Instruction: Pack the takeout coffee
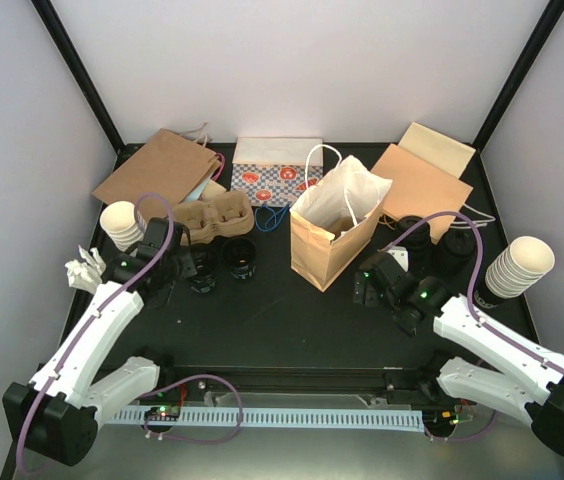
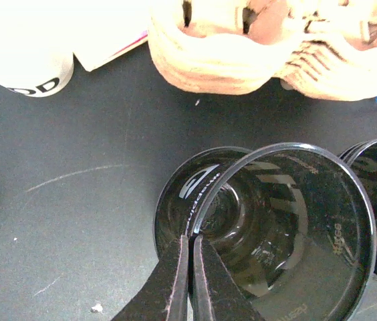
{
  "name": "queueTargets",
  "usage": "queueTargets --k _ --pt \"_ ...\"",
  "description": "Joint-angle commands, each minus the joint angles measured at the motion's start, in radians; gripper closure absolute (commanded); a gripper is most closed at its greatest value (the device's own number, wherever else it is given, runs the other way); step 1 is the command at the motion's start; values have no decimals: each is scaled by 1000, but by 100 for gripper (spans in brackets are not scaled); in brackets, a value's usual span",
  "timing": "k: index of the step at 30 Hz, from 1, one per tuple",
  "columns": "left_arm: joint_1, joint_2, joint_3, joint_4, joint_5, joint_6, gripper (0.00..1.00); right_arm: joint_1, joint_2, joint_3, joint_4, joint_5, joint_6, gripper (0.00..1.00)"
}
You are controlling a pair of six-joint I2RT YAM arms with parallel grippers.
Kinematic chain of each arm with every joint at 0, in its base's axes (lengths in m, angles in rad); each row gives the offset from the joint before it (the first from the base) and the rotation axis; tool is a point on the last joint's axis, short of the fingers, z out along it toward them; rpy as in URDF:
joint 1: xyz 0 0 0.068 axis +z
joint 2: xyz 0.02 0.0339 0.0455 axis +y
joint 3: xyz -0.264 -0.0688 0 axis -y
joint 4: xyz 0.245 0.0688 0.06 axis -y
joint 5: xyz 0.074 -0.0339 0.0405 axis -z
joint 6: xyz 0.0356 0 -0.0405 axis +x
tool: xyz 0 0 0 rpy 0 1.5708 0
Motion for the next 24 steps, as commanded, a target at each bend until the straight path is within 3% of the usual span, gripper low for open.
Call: queueTargets --k 1,9,16,20,24 --pt "8 -27 86 -51 -8 -7 98 -3 1 -1 -2 26 14 0" --pt "8 -110 175 -107 19 47 98 -3 -3 8 -7 25 10 0" --pt "6 -151 191 -64 396 173 98 -4 -2 24 -12 26 14 0" --pt "-23 -159 172 -70 485 152 99 -3 23 20 -5 22 40 0" --pt "-132 -209 102 13 503 95 98 -7 39 10 13 25 75 0"
